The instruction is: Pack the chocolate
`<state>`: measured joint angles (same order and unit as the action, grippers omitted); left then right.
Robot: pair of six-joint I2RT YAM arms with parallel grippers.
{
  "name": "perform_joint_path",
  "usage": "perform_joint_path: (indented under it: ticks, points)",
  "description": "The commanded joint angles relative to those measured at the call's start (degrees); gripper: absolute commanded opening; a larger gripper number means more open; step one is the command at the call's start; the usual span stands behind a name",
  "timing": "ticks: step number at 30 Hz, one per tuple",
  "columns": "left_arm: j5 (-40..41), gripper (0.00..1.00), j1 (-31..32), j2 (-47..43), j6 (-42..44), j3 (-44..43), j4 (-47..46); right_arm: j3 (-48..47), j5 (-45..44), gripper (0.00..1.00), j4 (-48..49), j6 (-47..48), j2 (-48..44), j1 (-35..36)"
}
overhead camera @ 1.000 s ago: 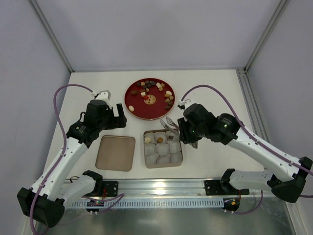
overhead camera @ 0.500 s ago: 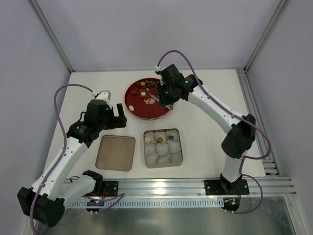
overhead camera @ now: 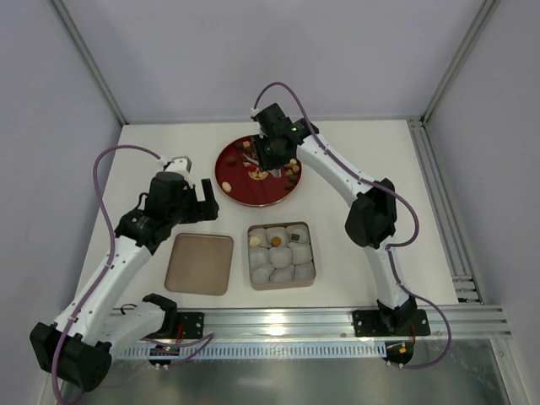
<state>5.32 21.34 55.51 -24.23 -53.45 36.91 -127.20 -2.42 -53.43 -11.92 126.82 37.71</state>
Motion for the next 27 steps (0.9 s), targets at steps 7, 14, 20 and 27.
perform_joint_path:
  ticks: [7, 14, 20, 27]
  points:
    - [-0.1, 1.00, -0.2, 0.0, -0.4, -1.4, -0.8, -1.7, -0.7, 0.45, 1.2, -0.7, 0.2, 0.7]
    - [-0.1, 1.00, -0.2, 0.1, -0.3, -1.4, -0.7, -1.8, -1.0, 0.44, 1.8, -1.2, 1.6, 1.0]
    - [0.0, 1.00, -0.2, 0.1, -0.3, -1.4, -0.8, -3.5, -1.0, 0.40, 1.5, -1.3, 3.6, 1.0]
    - [0.0, 1.00, -0.2, 0.0, -0.3, -1.4, -0.8, -3.5, -1.4, 0.38, 1.2, -1.1, 4.0, 1.0]
